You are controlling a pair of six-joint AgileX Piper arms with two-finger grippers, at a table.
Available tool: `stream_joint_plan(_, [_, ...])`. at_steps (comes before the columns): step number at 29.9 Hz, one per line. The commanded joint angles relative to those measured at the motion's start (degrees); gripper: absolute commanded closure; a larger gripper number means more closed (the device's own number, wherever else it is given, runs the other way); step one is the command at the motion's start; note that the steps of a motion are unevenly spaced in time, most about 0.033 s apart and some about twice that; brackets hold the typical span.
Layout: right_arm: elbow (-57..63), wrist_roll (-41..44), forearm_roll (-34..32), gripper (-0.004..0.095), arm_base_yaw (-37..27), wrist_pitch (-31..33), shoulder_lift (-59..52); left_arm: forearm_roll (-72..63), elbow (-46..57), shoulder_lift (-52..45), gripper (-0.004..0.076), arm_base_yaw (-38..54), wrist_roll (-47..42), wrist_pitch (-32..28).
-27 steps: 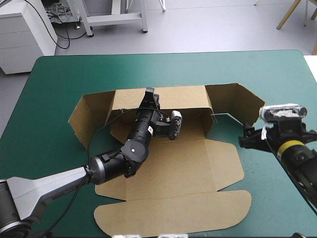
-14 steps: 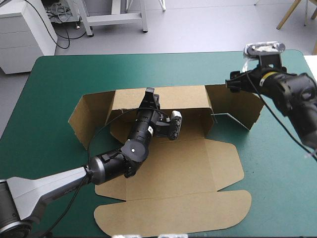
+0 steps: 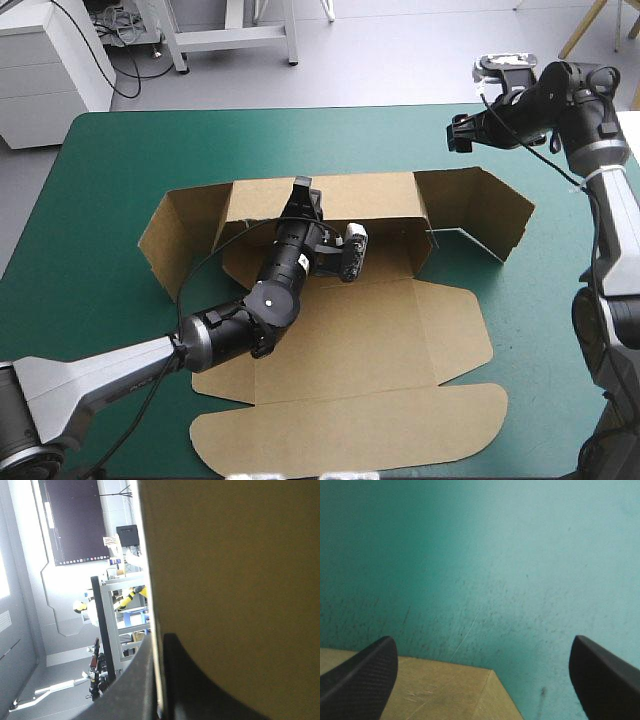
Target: Fold the box
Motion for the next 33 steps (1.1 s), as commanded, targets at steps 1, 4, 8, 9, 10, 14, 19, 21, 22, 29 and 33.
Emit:
stream_joint_plan(1, [-2.7,-1.7,2.6,0.0058,-1.1,1.8,-0.3,4.4,-0.8,-2.2,0.0734,-0.3,0.3,0.5])
stream_joint_plan(4, [-1.7,-1.8,3.4,0.0058,-1.4,1.8,-0.3,4.4,-0.8,-2.2,0.0734,-0.3,0.2,0.6])
stream_joint_plan(8, [0.4,-2.0,4.7,0.0058,-2.3,1.8,-1.2,4.4,-0.8,-2.2,0.0734,-0.3,-0.3,1.1])
stream_joint_plan(9, [1.5,-2.1,5.4,0.0058,-2.4,1.8,-1.6,4.4,-0.8,-2.1,0.0734,-0.3,-0.4,1.3])
stream_joint_plan(10, [2.8,-2.6,6.2,0.0058,-2.7,1.8,-2.1,4.3,-0.8,-2.1,0.0734,-0.3,-0.4,1.4])
stream_joint_plan(14, [8.3,-4.9,9.2,0.0058,-3.5,1.8,-4.5,4.2,-0.8,-2.1,0.0734,-0.3,-0.8,2.1])
stream_joint_plan(19, [14.2,-5.8,9.5,0.0058,-4.1,1.8,-7.7,4.2,-0.8,-2.1,0.0734,-0.3,-3.2,2.4])
stream_joint_plan(21, [16.0,-5.8,9.4,0.0058,-4.2,1.8,-9.1,4.2,-0.8,-2.1,0.0734,-0.3,-3.2,2.6])
stream_joint_plan(22, [16.9,-5.9,9.4,0.0058,-4.5,1.7,-9.7,4.2,-0.8,-2.1,0.0734,-0.3,-3.2,2.6])
stream_joint_plan(29, [17.6,-5.2,10.7,0.0058,-6.9,1.8,-10.7,4.4,-1.0,-2.1,0.0734,-0.3,-3.3,3.8])
stream_joint_plan(33, [17.6,-5.2,12.3,0.0058,-6.9,1.7,-10.7,4.4,-1.1,-2.1,0.0734,-0.3,-6.3,4.1])
